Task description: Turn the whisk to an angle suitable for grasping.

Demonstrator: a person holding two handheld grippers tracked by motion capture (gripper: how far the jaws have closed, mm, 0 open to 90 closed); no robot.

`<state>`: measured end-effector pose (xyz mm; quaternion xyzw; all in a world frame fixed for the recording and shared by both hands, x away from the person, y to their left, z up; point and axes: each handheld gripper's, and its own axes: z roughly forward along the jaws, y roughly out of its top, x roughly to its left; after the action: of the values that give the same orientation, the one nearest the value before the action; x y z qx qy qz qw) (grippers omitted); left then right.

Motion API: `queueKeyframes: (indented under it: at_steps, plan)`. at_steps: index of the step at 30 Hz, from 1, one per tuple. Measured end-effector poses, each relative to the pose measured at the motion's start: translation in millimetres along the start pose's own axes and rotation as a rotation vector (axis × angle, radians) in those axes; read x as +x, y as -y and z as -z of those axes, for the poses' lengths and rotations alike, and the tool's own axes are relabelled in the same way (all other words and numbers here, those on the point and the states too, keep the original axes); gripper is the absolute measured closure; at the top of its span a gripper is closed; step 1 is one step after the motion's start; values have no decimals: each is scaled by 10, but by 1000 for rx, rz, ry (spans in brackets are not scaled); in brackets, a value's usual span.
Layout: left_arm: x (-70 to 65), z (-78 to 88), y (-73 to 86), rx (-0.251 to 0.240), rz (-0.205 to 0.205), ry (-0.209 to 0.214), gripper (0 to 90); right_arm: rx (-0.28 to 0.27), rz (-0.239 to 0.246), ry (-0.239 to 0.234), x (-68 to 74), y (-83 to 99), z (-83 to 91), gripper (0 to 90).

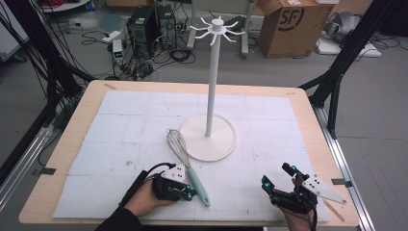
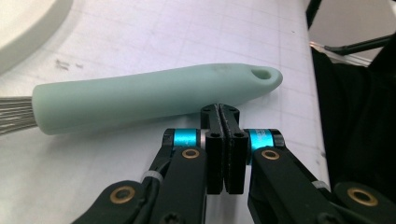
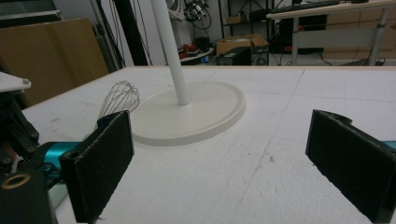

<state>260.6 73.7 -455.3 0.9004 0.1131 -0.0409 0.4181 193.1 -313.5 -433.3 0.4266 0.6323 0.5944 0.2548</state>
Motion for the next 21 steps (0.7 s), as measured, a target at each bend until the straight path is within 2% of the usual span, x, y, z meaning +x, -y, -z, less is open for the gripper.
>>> queueKeyframes:
  at_steps: [4,8,12,16,21]
  plan:
    - [14,-79,-87,8,-10,-12,888,-6,4,1,-6,-4,-1,66]
    - [41,-147,-149,8,-1,-16,888,-6,1,-2,-6,-7,3,66]
    - [65,-187,-188,8,6,-13,890,-8,0,0,-13,-7,12,66]
    - [90,-216,-226,12,-4,-20,890,-10,-3,3,-16,-6,35,66]
    - [132,-244,-240,-1,14,-12,891,-14,-2,16,-22,-1,85,66]
